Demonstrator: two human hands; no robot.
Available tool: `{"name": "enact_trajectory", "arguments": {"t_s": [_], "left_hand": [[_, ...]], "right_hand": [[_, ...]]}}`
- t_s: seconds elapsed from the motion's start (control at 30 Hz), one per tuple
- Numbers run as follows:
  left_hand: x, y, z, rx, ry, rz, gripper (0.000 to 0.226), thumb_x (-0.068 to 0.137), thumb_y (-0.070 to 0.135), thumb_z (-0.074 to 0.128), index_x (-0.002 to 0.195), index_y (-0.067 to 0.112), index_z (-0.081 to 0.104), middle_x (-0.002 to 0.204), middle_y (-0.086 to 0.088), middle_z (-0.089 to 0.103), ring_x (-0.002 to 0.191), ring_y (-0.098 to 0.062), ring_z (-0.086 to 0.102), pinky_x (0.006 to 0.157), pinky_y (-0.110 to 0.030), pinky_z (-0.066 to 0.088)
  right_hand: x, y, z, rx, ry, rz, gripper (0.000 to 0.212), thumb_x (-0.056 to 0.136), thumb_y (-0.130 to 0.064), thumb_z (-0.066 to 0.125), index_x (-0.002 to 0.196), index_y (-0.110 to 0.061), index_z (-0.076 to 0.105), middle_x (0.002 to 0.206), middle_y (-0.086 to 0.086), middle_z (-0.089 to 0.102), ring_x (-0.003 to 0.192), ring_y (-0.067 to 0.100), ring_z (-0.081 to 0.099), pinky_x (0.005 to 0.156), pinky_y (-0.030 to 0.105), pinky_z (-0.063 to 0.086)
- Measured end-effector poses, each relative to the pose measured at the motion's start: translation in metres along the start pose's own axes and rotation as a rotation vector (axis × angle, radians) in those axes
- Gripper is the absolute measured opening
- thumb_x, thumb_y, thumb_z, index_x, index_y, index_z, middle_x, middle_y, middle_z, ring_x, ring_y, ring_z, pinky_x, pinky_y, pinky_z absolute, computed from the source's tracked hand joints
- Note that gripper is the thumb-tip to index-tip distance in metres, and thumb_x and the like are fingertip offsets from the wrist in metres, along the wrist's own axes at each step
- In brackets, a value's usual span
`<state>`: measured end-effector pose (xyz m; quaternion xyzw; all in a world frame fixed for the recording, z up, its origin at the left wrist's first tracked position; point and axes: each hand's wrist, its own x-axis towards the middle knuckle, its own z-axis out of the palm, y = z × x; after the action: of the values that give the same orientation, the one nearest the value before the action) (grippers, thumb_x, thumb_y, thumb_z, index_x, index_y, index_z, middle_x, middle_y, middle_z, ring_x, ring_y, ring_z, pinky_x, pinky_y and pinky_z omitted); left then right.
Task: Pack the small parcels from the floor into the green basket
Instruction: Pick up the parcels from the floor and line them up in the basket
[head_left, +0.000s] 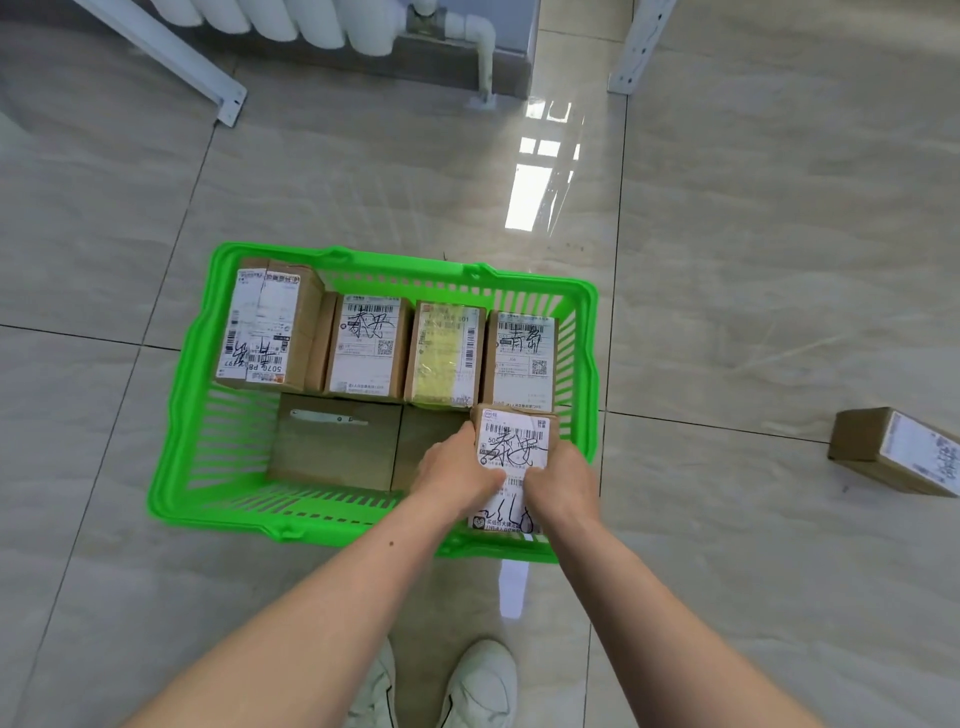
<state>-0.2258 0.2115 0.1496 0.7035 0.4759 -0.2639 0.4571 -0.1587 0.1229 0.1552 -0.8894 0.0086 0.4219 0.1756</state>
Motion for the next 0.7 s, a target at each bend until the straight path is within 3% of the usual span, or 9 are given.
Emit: {"name": "enact_trajectory", "arguments": {"t_s": [0.13, 0.23, 0.5, 0.7], "left_hand": [[0.014, -0.009, 0.009, -0.005, 0.013, -0.006, 0.041, 0.077, 0.026, 0.061, 0.117, 0.031, 0.058, 0.113, 0.003, 0.071, 0.105, -0.025, 0.064, 0.092, -0.038, 0.052], [0.022, -0.018, 0.017, -0.04, 0.055, 0.009, 0.041, 0.078, 0.022, 0.065, 0.117, 0.03, 0.058, 0.114, 0.004, 0.071, 0.105, -0.024, 0.064, 0.092, -0.037, 0.052], [0.048, -0.028, 0.034, -0.047, 0.076, 0.042, 0.04, 0.077, 0.022, 0.071, 0.116, 0.028, 0.06, 0.115, 0.0, 0.069, 0.105, -0.023, 0.064, 0.09, -0.032, 0.051], [0.038, -0.02, 0.021, 0.014, 0.027, -0.006, 0.043, 0.081, 0.028, 0.068, 0.122, 0.021, 0.054, 0.123, -0.002, 0.067, 0.115, -0.026, 0.06, 0.096, -0.033, 0.048]], "right_hand": [[0.005, 0.002, 0.009, 0.0, 0.018, 0.021, 0.025, 0.09, -0.005, 0.046, 0.115, -0.004, 0.051, 0.116, 0.017, 0.066, 0.105, 0.036, 0.062, 0.073, 0.033, 0.043], [0.007, 0.006, 0.018, 0.0, 0.053, -0.021, 0.028, 0.091, -0.005, 0.046, 0.116, -0.009, 0.035, 0.112, 0.019, 0.065, 0.095, 0.037, 0.061, 0.071, 0.034, 0.039], [0.032, 0.019, 0.049, -0.139, 0.16, -0.079, 0.036, 0.093, -0.001, 0.042, 0.126, -0.011, 0.033, 0.112, 0.02, 0.062, 0.098, 0.038, 0.064, 0.072, 0.038, 0.044], [0.013, 0.014, 0.046, -0.102, 0.177, -0.091, 0.057, 0.092, 0.0, 0.047, 0.145, -0.006, 0.026, 0.136, 0.017, 0.047, 0.122, 0.035, 0.053, 0.094, 0.044, 0.047]]}}
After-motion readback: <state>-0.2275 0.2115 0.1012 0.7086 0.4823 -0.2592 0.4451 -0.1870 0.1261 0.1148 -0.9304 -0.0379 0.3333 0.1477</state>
